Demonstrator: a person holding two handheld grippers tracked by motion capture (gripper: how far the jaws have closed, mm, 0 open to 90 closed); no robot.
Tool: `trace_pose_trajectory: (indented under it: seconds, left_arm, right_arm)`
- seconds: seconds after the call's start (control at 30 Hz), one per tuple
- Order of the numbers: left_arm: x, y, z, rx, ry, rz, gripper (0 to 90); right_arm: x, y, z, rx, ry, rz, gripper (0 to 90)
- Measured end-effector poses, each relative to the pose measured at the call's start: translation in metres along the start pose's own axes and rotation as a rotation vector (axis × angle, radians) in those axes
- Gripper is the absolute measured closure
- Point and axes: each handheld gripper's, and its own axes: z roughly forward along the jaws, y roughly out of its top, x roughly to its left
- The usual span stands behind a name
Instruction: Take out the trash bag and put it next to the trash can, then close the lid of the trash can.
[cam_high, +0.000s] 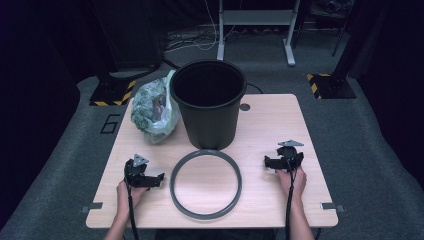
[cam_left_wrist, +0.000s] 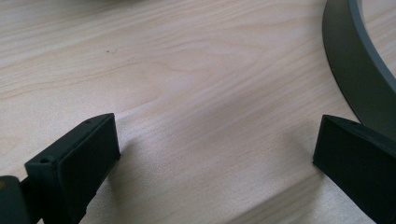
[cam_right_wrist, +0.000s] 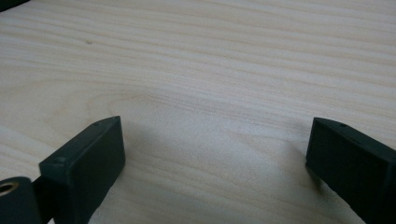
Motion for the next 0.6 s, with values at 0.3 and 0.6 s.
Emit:
trace_pose_trajectory:
  seconds: [0.3, 0.6]
  left_arm:
    - [-0.0010, 0.0002, 0.0003, 0.000, 0.007, -0.009, 0.1]
    - [-0.0039, -0.0003, -0.0001, -0.004, 0.030, -0.026, 0.1]
  right_arm:
    - [0.0013, 0.0001, 0.0003, 0.003, -0.008, 0.010, 2.4]
    - [0.0041, -0.0033, -0.0043, 0.005, -0.003, 0.001, 4.2]
